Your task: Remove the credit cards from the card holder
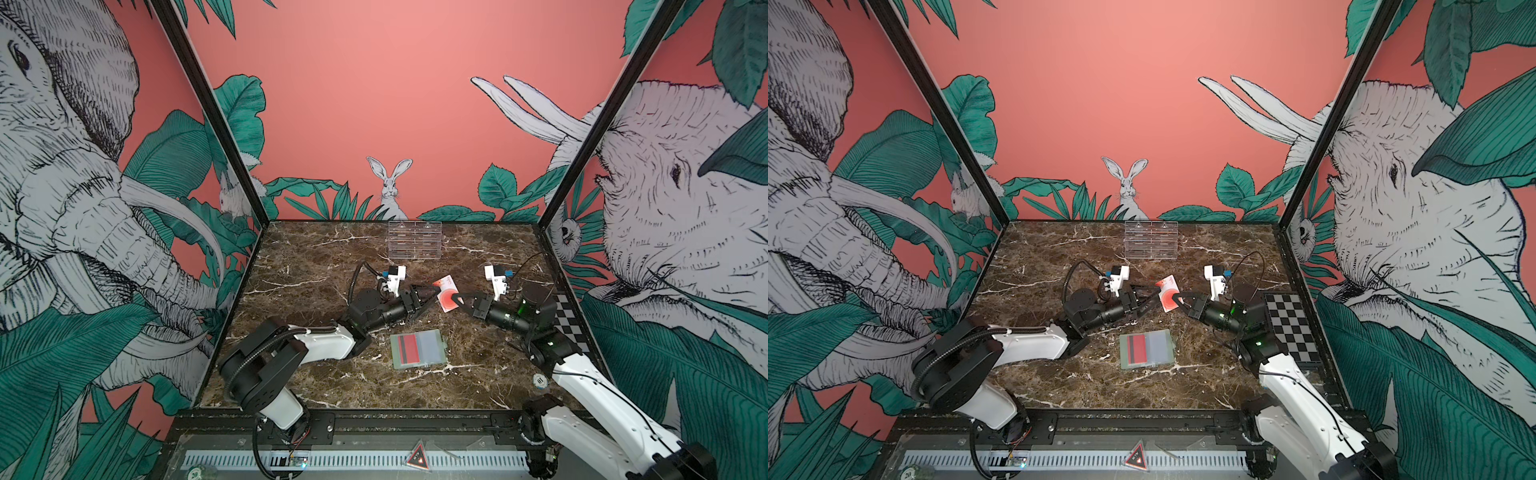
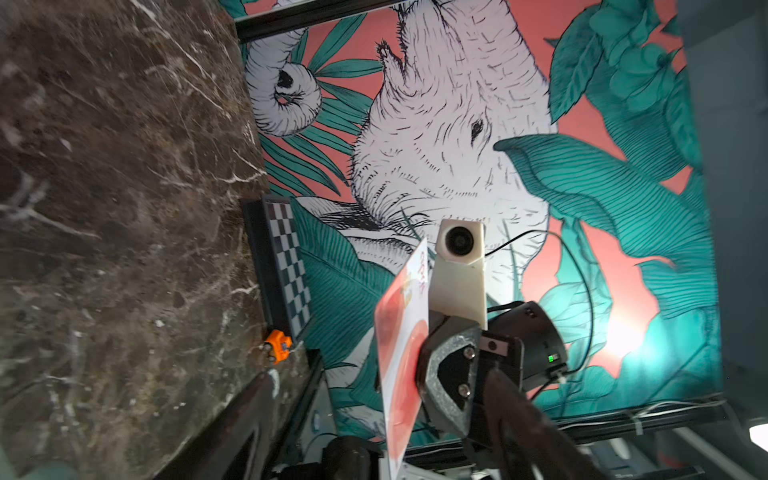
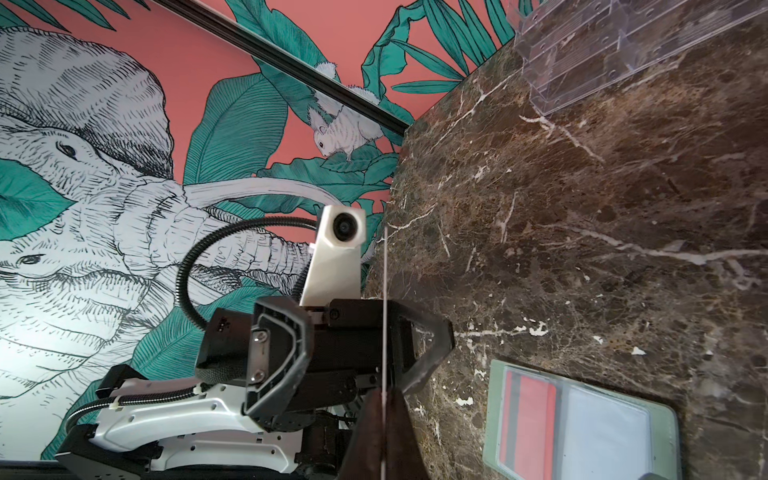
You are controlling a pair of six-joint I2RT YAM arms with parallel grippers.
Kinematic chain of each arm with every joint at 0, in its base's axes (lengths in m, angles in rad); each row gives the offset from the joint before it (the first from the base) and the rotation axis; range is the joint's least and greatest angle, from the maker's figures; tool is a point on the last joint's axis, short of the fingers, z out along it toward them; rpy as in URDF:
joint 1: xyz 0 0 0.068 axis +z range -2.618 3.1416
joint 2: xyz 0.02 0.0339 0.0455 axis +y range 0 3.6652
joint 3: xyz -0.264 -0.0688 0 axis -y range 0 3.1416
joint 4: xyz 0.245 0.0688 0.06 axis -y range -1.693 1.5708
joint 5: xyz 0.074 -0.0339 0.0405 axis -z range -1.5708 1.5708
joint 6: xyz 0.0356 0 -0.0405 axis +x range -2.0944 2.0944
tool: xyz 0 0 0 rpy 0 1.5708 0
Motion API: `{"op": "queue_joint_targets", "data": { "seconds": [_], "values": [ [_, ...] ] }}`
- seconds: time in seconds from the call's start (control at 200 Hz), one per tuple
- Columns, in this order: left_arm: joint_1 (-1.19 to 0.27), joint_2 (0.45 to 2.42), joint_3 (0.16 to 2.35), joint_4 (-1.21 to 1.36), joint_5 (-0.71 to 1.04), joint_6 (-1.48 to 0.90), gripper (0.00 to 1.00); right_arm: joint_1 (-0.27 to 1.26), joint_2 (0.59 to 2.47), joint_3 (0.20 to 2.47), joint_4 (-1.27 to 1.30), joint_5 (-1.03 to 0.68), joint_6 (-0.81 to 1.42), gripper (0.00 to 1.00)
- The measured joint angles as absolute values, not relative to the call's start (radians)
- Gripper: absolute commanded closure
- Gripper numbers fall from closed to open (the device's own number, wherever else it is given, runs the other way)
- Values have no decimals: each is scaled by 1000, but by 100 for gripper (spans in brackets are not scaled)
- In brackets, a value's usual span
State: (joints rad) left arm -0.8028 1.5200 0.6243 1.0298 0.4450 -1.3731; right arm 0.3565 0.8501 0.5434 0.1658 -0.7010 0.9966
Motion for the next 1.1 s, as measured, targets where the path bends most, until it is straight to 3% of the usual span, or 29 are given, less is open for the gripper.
{"op": "queue_joint_targets", "data": {
  "seconds": [0.255, 0.485, 1.1],
  "values": [
    [-727, 1307, 775, 479, 422, -1052, 4, 353, 808, 544, 50, -713, 907, 100],
    [-668, 1254, 912, 93, 352, -791, 4, 353, 767, 557, -61, -715, 817, 100],
    [-591, 1321, 987, -145, 317, -597, 10, 353, 777, 571, -145, -719, 743, 100]
  ]
}}
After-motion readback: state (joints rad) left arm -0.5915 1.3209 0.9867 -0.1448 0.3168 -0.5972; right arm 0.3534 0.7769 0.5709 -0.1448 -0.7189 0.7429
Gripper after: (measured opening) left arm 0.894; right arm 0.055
